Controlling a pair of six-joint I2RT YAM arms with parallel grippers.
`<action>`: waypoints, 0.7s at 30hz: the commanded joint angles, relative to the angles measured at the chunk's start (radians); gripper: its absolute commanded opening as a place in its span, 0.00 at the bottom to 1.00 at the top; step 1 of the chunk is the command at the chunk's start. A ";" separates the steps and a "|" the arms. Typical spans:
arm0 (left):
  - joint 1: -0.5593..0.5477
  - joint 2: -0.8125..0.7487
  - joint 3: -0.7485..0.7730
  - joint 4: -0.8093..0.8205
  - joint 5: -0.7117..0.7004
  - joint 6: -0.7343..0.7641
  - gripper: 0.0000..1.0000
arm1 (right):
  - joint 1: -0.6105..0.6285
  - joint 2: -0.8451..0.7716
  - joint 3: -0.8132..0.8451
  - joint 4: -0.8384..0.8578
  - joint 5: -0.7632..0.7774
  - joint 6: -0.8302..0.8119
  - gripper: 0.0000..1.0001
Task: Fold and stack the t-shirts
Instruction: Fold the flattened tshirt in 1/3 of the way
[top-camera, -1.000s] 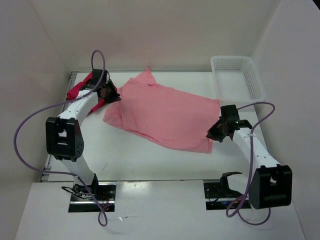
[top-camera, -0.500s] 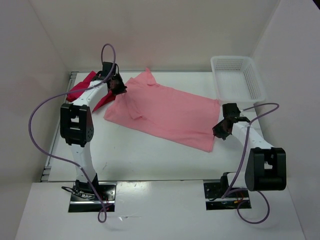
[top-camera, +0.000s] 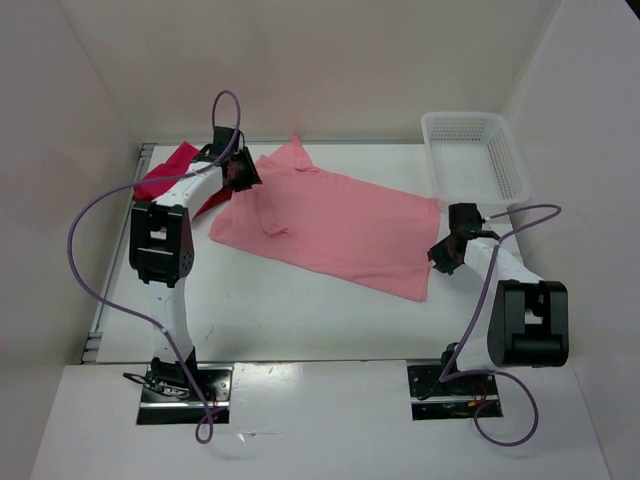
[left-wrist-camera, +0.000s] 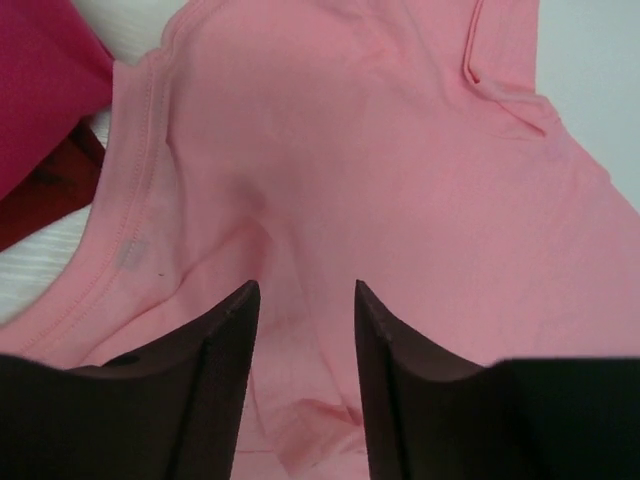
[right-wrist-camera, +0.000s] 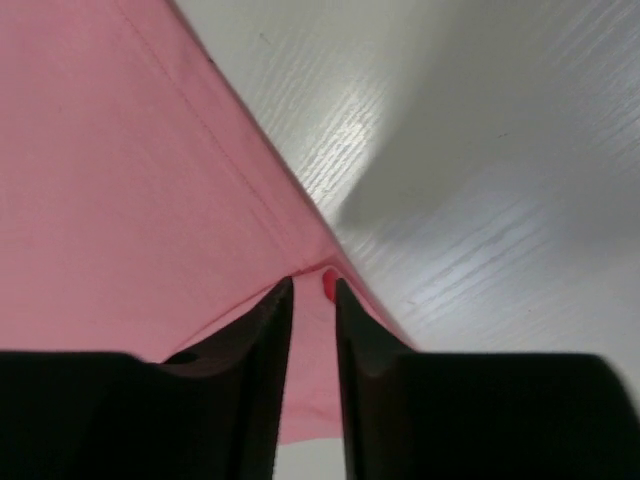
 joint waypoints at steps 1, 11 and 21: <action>-0.003 -0.081 0.021 0.039 0.004 0.027 0.53 | -0.006 -0.073 0.077 0.006 0.008 -0.015 0.32; 0.066 -0.518 -0.459 0.081 0.001 -0.030 0.31 | 0.142 -0.255 0.062 -0.051 -0.203 -0.087 0.00; 0.213 -0.428 -0.706 0.163 0.058 -0.082 0.57 | 0.342 -0.150 -0.009 0.048 -0.203 -0.084 0.14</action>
